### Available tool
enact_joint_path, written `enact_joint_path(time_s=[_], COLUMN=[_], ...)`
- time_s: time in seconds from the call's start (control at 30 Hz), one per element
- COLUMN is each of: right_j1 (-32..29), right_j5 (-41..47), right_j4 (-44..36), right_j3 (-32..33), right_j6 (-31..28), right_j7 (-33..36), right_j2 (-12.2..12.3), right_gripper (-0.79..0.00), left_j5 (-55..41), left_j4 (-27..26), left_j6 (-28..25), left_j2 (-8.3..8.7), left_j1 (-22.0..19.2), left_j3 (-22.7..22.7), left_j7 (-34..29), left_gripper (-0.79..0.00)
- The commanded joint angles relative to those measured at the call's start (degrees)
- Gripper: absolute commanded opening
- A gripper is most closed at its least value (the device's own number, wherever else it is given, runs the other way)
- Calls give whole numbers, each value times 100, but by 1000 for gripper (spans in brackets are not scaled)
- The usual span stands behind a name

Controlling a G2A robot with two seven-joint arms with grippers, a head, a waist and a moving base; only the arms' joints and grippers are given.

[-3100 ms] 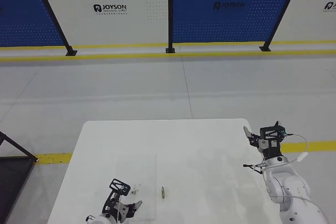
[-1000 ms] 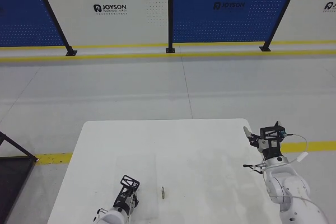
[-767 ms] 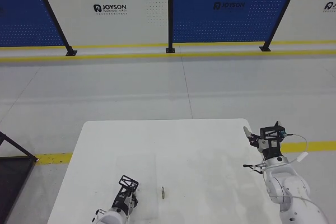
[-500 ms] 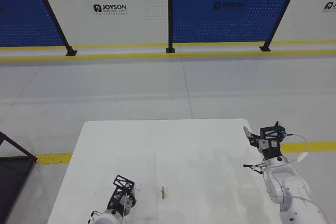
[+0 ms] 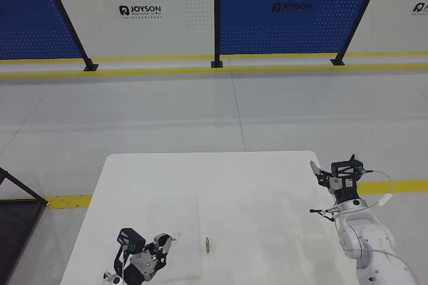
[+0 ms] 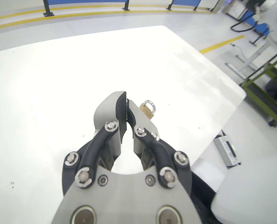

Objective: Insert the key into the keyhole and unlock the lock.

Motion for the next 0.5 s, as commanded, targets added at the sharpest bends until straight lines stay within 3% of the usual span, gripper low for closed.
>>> enact_joint_path(time_s=[0.0, 0.23, 0.47], right_j1=[0, 0, 0], right_j5=[0, 0, 0], right_j4=[0, 0, 0], right_j3=[0, 0, 0], right_j6=[0, 0, 0], right_j7=[0, 0, 0], right_j2=[0, 0, 0], right_gripper=[0, 0, 0], left_j5=[-67, 54, 54], left_j4=[167, 371, 371], left_j6=[-479, -1328, -1328], left_j2=[22, 70, 70], left_j1=[-9, 168, 168], left_j3=[-92, -302, -302], left_j7=[332, 1209, 1209], left_gripper=[-785, -785, -785])
